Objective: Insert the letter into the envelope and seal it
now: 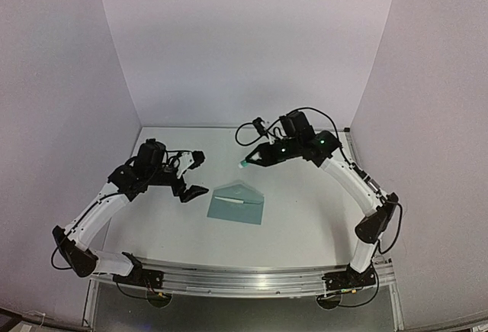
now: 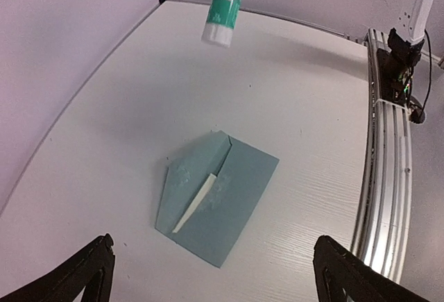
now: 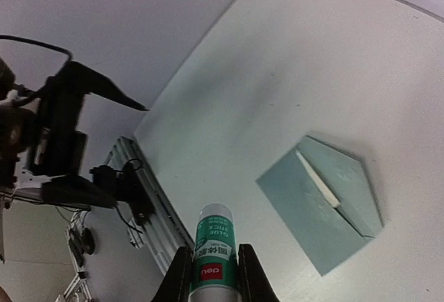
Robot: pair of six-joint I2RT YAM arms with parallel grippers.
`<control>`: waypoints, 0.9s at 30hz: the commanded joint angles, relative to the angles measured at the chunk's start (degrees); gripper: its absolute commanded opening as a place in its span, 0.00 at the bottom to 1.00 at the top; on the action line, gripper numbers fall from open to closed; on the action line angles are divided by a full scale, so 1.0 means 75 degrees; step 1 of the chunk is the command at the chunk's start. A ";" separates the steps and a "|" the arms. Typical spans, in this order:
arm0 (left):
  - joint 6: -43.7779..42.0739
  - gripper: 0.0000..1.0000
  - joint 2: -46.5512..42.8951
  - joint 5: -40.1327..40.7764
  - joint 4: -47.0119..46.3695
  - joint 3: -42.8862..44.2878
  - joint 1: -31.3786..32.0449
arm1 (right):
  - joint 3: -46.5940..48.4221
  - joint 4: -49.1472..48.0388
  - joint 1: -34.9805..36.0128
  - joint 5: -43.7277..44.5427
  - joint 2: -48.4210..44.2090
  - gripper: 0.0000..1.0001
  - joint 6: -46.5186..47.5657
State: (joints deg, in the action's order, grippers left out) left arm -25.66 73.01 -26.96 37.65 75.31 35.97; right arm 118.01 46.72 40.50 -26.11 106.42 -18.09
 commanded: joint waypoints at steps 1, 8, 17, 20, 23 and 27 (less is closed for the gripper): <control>-0.0832 1.00 -0.0345 0.0787 -0.1292 -0.0197 0.0525 | 0.0055 -0.1254 0.0503 -0.0584 0.0332 0.00 -0.0796; -0.0467 0.99 -0.0085 0.0368 -0.1396 0.0016 0.0572 | 0.0168 -0.1959 0.1040 -0.0768 0.0462 0.00 -0.1006; -0.0031 0.68 0.0207 -0.0040 -0.1229 0.0265 0.0583 | 0.0526 -0.2189 0.1343 -0.0837 0.0705 0.00 -0.1005; 0.0022 0.55 0.0203 -0.0050 -0.1188 0.0292 0.0583 | 0.0577 -0.2210 0.1394 -0.0851 0.0724 0.00 -0.0989; 0.0034 0.36 0.0193 -0.0056 -0.1177 0.0313 0.0585 | 0.0590 -0.2221 0.1417 -0.0844 0.0753 0.00 -0.0973; 0.0063 0.19 0.0166 -0.0040 -0.1186 0.0348 0.0584 | 0.0568 -0.2212 0.1432 -0.0874 0.0798 0.00 -0.0936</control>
State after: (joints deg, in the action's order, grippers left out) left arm -25.81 74.72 -26.79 29.84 74.90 40.21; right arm 120.31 32.03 50.83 -31.46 111.53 -25.58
